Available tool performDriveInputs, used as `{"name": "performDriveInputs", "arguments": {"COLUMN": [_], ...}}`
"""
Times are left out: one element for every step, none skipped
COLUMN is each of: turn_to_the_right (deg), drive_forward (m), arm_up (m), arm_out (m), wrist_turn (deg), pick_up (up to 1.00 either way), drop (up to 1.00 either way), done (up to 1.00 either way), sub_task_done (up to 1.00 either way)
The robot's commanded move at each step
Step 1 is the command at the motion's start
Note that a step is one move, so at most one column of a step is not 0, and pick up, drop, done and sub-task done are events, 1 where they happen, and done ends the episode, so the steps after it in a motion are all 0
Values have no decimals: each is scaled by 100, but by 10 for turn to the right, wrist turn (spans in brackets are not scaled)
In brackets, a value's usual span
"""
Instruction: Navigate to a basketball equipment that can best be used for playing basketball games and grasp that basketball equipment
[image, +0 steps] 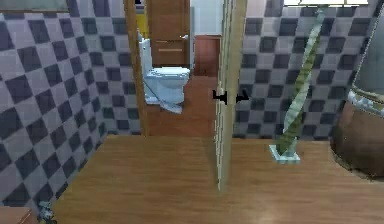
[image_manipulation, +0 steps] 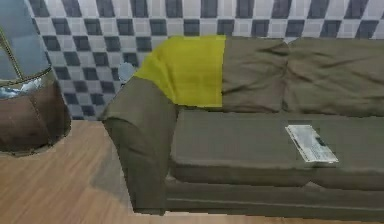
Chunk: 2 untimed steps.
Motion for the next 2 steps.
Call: {"name": "performDriveInputs", "arguments": {"turn_to_the_right": [0,-150], "drive_forward": [100,0], "arm_up": [0,0], "arm_out": [0,0], "wrist_turn": [0,0], "pick_up": [0,0], "drop": [0,0], "done": [0,0], "sub_task_done": [0,0]}}
